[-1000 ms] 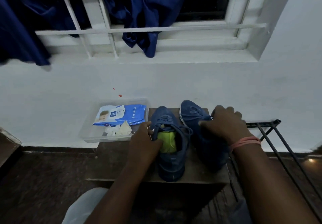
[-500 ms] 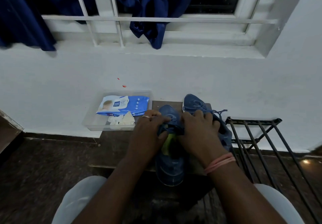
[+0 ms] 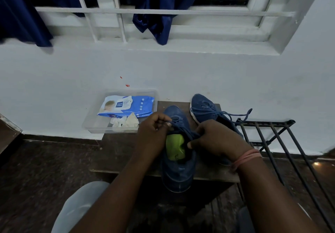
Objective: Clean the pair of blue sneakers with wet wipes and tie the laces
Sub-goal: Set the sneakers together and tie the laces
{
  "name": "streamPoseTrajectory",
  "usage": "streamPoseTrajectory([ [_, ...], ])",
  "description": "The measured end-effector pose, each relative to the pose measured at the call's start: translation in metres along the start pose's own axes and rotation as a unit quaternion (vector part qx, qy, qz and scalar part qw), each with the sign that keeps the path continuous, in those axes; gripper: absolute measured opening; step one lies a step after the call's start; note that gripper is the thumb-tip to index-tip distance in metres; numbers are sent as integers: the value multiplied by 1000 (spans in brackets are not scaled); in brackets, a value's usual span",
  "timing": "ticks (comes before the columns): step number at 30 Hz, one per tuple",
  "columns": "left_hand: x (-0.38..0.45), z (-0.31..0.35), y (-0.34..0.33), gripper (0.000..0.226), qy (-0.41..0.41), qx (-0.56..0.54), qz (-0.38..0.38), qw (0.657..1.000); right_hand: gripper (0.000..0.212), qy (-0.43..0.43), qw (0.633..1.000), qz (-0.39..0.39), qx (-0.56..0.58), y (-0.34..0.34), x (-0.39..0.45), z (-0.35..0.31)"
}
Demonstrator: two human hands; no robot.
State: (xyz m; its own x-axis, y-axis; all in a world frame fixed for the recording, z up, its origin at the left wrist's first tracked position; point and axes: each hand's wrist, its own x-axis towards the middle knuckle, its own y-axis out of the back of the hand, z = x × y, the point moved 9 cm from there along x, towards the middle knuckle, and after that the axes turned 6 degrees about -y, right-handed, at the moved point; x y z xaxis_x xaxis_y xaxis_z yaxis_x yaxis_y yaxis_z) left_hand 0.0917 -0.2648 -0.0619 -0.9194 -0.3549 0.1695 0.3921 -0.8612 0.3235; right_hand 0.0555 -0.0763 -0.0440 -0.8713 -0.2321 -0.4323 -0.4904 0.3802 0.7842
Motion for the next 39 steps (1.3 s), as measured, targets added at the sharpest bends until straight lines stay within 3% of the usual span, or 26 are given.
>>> streamPoseTrajectory([
  [5,-7,15,-17,36,-116,124,-59,984,34,-20,997,-65,-38,-9,1,12],
  [8,-11,-2,-19,49,-74,192,-82,975,28,-34,994,-94,37,-17,4,14],
  [11,-8,-6,-2,31,-47,157,-13,986,21,-66,979,-88,172,-13,8,19],
  [16,-10,-1,7,16,-34,151,28,988,33,-33,915,-101,389,5,1,9],
  [19,-11,-2,2,17,-52,183,22,981,38,5,841,-145,521,15,-6,-2],
  [21,-12,-2,-3,24,-65,195,7,979,43,46,820,-160,547,28,-13,-11],
  [25,-11,13,-17,43,-114,159,-39,980,40,146,792,-118,581,61,-24,-22],
  [28,-8,20,-22,23,-120,107,-58,985,49,223,743,-104,622,71,-25,-28],
  [31,-2,18,-21,11,-71,28,-48,996,77,246,666,-139,690,68,-19,-32],
  [32,0,17,-20,12,-62,14,-48,997,82,234,661,-144,698,63,-14,-32],
  [34,2,17,-24,29,-81,27,-79,993,85,189,691,-135,685,49,-1,-27],
  [36,3,11,-31,47,-122,141,-117,975,86,155,719,-130,665,37,7,-24],
  [39,6,7,-35,28,-168,207,-109,957,93,139,711,-138,676,29,12,-26],
])
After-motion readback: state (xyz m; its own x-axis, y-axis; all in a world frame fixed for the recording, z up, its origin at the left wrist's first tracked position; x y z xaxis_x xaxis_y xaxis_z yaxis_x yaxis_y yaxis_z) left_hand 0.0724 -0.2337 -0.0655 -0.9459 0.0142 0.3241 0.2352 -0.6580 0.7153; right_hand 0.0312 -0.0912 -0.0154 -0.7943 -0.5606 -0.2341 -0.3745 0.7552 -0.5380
